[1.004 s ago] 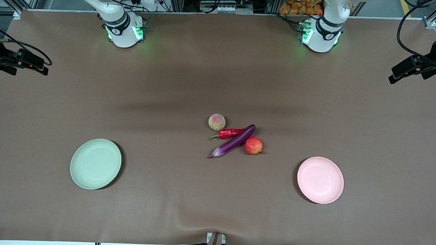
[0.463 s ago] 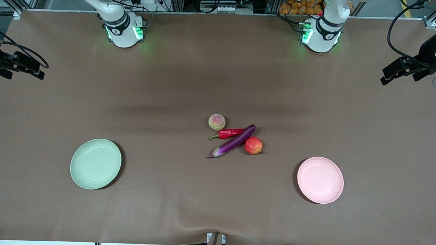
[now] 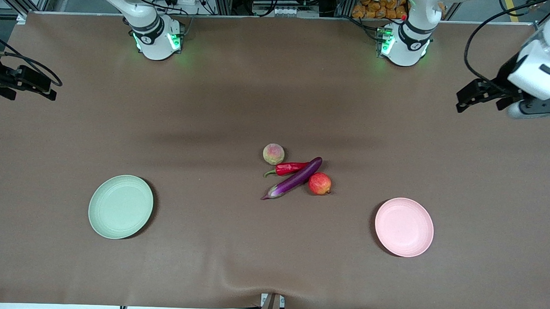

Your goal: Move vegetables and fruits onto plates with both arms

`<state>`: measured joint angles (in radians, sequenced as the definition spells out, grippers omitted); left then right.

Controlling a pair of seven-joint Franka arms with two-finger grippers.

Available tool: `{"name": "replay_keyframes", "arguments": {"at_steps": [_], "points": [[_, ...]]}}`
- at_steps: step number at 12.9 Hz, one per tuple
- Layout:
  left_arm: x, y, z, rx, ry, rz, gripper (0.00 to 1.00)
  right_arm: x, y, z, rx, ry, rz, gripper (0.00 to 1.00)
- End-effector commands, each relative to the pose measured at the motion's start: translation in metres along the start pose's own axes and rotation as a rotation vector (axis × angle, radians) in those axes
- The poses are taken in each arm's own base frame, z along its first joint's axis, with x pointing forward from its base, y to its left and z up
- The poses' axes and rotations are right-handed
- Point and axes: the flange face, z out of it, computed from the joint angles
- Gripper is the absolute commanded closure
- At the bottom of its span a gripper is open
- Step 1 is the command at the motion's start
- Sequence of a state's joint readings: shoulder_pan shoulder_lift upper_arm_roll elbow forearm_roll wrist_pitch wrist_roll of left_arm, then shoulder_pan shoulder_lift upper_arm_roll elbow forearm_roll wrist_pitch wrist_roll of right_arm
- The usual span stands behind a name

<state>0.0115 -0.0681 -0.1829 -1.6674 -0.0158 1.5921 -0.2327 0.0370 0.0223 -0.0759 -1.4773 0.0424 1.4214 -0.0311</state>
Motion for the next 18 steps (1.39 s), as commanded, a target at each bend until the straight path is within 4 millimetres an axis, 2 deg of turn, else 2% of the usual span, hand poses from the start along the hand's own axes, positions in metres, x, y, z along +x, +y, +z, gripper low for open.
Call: {"name": "replay_keyframes", "arguments": {"at_steps": [1, 3, 4, 5, 6, 8, 10, 11, 13, 14, 16, 17, 18], "points": [[0.016, 0.03, 0.006, -0.001, -0.006, 0.045, 0.0, -0.005, 0.004, -0.006, 0.008, -0.004, -0.003, 0.0], [0.031, 0.058, 0.029, -0.011, -0.041, 0.098, 0.0, -0.007, 0.007, -0.004, 0.009, -0.021, 0.003, 0.0], [0.036, 0.074, 0.046, -0.007, -0.068, 0.139, 0.0, -0.008, 0.014, -0.004, 0.01, -0.023, 0.015, 0.0], [0.042, 0.08, 0.064, -0.009, -0.098, 0.15, 0.0, -0.009, 0.02, -0.004, 0.013, -0.031, 0.027, 0.0], [0.046, 0.101, 0.081, -0.018, -0.105, 0.184, 0.0, -0.011, 0.025, -0.003, 0.017, -0.045, 0.035, 0.0], [0.05, 0.147, 0.111, -0.028, -0.12, 0.235, 0.0, -0.012, 0.025, -0.001, 0.025, -0.058, 0.036, 0.0], [0.064, 0.164, 0.147, -0.049, -0.106, 0.254, 0.0, -0.014, 0.018, 0.002, 0.027, -0.086, 0.026, 0.0], [0.067, 0.182, 0.162, -0.066, -0.084, 0.289, 0.0, -0.014, 0.015, 0.004, 0.028, -0.097, 0.021, 0.0], [0.061, 0.229, 0.201, -0.05, -0.062, 0.382, 0.0, -0.015, 0.013, 0.009, 0.03, -0.129, 0.016, 0.0], [0.054, 0.26, 0.211, -0.017, -0.02, 0.455, 0.0, -0.015, 0.009, 0.012, 0.03, -0.139, 0.008, 0.0], [0.058, 0.283, 0.249, -0.037, 0.0, 0.484, 0.0, -0.017, -0.014, 0.018, 0.024, -0.173, -0.033, 0.0], [0.055, 0.294, 0.261, -0.048, 0.016, 0.502, 0.0, -0.019, -0.031, 0.02, 0.016, -0.189, -0.064, 0.0], [0.047, 0.308, 0.274, -0.054, 0.013, 0.527, 0.0, -0.022, -0.038, 0.025, 0.011, -0.222, -0.071, 0.0]]}}
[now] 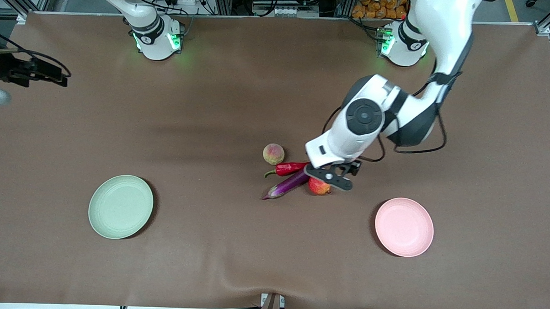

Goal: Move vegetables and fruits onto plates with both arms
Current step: 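Reach the left gripper down and grasp the purple eggplant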

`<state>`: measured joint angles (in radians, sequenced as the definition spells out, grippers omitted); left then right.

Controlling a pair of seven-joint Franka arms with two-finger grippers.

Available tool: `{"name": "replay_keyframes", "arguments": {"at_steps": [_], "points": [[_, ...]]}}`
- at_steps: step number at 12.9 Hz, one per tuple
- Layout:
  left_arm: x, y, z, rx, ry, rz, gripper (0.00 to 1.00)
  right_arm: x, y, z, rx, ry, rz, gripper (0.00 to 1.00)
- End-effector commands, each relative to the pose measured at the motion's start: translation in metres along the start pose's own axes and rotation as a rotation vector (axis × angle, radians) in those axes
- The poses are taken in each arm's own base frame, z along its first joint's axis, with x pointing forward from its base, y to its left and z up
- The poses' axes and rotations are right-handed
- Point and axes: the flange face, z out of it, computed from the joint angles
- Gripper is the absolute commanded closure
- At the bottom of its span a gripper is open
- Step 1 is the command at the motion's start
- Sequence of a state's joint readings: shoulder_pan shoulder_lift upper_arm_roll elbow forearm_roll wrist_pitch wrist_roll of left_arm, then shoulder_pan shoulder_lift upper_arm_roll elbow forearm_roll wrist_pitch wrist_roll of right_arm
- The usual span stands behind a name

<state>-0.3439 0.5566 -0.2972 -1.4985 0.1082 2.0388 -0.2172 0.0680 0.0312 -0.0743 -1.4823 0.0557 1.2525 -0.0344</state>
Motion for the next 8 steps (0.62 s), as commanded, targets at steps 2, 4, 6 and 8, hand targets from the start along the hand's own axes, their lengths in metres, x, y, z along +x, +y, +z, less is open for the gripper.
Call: {"name": "replay_keyframes", "arguments": {"at_steps": [2, 4, 6, 8], "points": [[0.012, 0.026, 0.03, -0.001, 0.033, 0.088, 0.0, -0.009, -0.02, 0.021, -0.005, -0.118, -0.034, 0.0], [0.019, 0.018, 0.048, -0.014, 0.061, 0.171, 0.0, -0.011, -0.018, 0.026, -0.006, -0.146, -0.032, 0.0], [0.021, 0.018, 0.062, -0.022, 0.071, 0.198, 0.0, -0.007, -0.015, 0.028, 0.002, -0.136, -0.028, 0.0], [0.021, 0.021, 0.077, -0.026, 0.066, 0.247, 0.06, 0.005, -0.022, 0.031, -0.001, -0.099, -0.024, 0.0]]}}
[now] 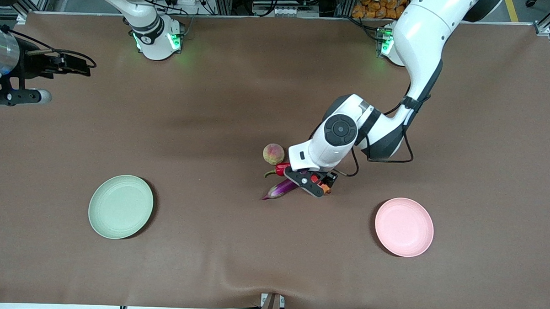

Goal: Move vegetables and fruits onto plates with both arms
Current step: 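Reach the left gripper down and grasp the purple eggplant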

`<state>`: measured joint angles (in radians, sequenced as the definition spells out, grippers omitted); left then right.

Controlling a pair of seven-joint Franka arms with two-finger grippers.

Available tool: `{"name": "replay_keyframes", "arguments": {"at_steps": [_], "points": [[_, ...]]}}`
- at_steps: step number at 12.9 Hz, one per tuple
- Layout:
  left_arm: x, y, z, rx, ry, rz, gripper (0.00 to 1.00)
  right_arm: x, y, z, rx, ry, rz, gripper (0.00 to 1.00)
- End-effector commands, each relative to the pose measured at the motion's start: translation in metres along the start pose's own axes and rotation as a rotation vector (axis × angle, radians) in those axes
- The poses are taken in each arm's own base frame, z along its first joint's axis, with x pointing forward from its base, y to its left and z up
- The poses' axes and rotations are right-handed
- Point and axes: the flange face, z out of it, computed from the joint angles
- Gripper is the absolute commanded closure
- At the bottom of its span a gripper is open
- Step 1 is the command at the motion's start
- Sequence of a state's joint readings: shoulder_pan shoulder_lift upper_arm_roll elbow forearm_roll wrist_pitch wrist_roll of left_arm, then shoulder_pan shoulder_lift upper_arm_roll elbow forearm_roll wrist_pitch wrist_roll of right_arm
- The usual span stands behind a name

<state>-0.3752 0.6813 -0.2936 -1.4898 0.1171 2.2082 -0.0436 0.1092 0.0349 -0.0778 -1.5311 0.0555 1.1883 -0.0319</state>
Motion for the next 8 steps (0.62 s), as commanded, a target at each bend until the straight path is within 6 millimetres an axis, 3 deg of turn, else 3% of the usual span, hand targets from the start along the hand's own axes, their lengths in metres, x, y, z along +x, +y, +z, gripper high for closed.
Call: {"name": "replay_keyframes", "arguments": {"at_steps": [1, 4, 8], "points": [[0.006, 0.001, 0.013, 0.008, 0.012, 0.092, 0.1, 0.012, -0.013, 0.004, 0.032, 0.021, 0.024, 0.0], [0.004, 0.004, 0.016, 0.008, 0.003, 0.338, 0.1, 0.025, -0.031, 0.006, 0.153, 0.026, 0.206, 0.0], [-0.001, 0.018, 0.04, -0.005, -0.031, 0.399, 0.09, 0.052, -0.045, 0.018, 0.216, 0.028, 0.306, 0.0]]}}
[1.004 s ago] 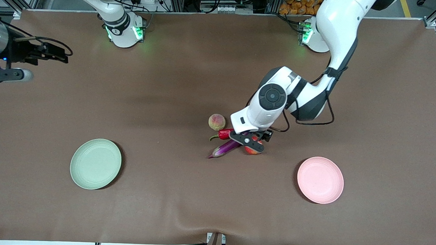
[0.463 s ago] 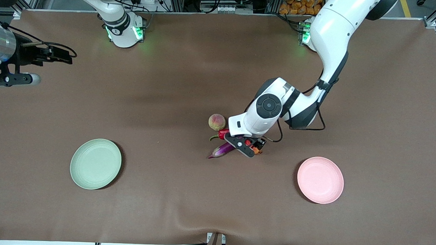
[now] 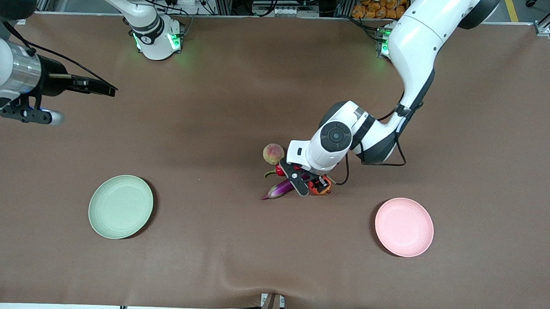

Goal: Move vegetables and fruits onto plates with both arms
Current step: 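Reach the left gripper down and grasp the purple eggplant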

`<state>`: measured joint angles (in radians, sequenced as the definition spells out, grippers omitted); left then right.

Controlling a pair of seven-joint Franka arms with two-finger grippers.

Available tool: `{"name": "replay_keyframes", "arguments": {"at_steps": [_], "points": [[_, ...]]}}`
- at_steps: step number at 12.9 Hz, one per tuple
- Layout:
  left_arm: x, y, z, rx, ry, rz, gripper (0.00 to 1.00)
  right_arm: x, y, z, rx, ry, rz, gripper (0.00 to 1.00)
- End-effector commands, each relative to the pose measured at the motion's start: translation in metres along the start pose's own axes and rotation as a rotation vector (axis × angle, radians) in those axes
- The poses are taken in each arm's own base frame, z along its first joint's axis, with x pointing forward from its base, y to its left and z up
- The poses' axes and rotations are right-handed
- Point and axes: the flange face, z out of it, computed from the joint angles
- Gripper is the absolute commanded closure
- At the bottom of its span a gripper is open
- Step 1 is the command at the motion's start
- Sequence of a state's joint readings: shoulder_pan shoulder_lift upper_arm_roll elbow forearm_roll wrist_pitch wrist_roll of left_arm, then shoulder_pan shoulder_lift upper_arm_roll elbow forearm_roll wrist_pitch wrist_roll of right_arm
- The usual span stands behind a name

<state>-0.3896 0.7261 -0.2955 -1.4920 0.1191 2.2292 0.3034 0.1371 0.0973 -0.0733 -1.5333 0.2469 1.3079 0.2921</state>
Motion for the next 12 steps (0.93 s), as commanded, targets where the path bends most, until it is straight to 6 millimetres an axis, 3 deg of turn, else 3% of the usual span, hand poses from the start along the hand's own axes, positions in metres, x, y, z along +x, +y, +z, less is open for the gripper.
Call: {"name": "replay_keyframes", "arguments": {"at_steps": [1, 3, 5, 7, 9, 12], "points": [[0.003, 0.006, 0.013, 0.006, -0.016, 0.04, 0.09, 0.022, -0.011, 0.009, 0.066, 0.013, 0.094, 0.0], [0.002, 0.004, 0.035, -0.001, -0.033, 0.052, 0.09, 0.043, -0.018, 0.021, 0.157, -0.002, 0.168, 0.0], [0.003, 0.005, 0.042, 0.011, -0.029, 0.066, 0.13, 0.059, -0.017, 0.033, 0.219, -0.038, 0.247, 0.0], [0.001, 0.001, 0.045, 0.035, -0.041, 0.097, 0.36, 0.076, -0.015, 0.042, 0.265, -0.043, 0.271, 0.0], [0.002, 0.003, 0.045, 0.035, -0.039, 0.086, 0.69, 0.093, -0.015, 0.057, 0.334, -0.082, 0.294, 0.0], [0.003, 0.009, 0.054, 0.024, -0.04, 0.083, 0.68, 0.118, -0.01, 0.074, 0.412, -0.107, 0.362, 0.0]]}}
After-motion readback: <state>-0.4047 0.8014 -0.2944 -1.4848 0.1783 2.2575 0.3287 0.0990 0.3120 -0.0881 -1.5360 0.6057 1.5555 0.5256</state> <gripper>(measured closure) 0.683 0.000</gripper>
